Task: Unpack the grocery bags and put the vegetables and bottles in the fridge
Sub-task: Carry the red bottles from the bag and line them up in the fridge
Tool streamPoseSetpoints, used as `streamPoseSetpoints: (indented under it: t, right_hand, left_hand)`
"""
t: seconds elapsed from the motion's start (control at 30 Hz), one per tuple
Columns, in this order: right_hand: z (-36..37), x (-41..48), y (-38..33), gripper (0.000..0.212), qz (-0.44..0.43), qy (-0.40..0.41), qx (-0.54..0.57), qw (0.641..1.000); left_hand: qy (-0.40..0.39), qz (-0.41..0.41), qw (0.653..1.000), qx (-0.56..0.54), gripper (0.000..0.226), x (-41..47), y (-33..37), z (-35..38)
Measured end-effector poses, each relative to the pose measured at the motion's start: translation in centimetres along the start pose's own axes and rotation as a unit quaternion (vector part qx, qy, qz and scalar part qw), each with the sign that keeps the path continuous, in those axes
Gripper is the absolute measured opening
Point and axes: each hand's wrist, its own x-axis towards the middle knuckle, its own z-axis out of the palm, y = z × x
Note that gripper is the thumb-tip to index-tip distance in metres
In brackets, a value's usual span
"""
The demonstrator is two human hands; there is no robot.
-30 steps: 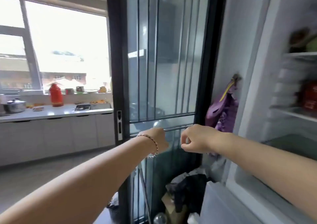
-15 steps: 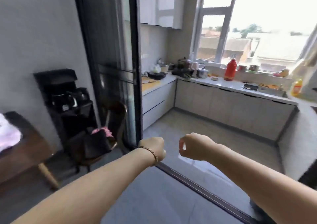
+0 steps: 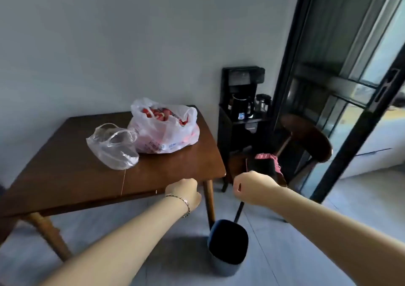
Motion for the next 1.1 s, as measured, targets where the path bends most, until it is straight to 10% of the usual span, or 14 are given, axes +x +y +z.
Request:
streamPoseSetpoints:
  t: [0.47,0.73,1.1]
  right_hand:
    - [-7.9,31.3,-13.3,0.029,-0.124,0.055,-0.052,0.989]
    - [-9.0,43.7,-16.5,0.026,-0.117,0.147,0.099,0.977]
    - [-4.5,48.3,-15.0,0.037,-0.036,-0.199,0.099,0.974]
  left_hand:
    - [0.13,-0.07,0.987,-0.067,0.019,21.3,-17.6,-8.9]
    - [0.14,0.089,0.984,-0.069,0.042,34.6,-23.8,-11.0]
    - [-0.116,0.253,0.911,0.305,0.033,45.1,-27.7,-9.6]
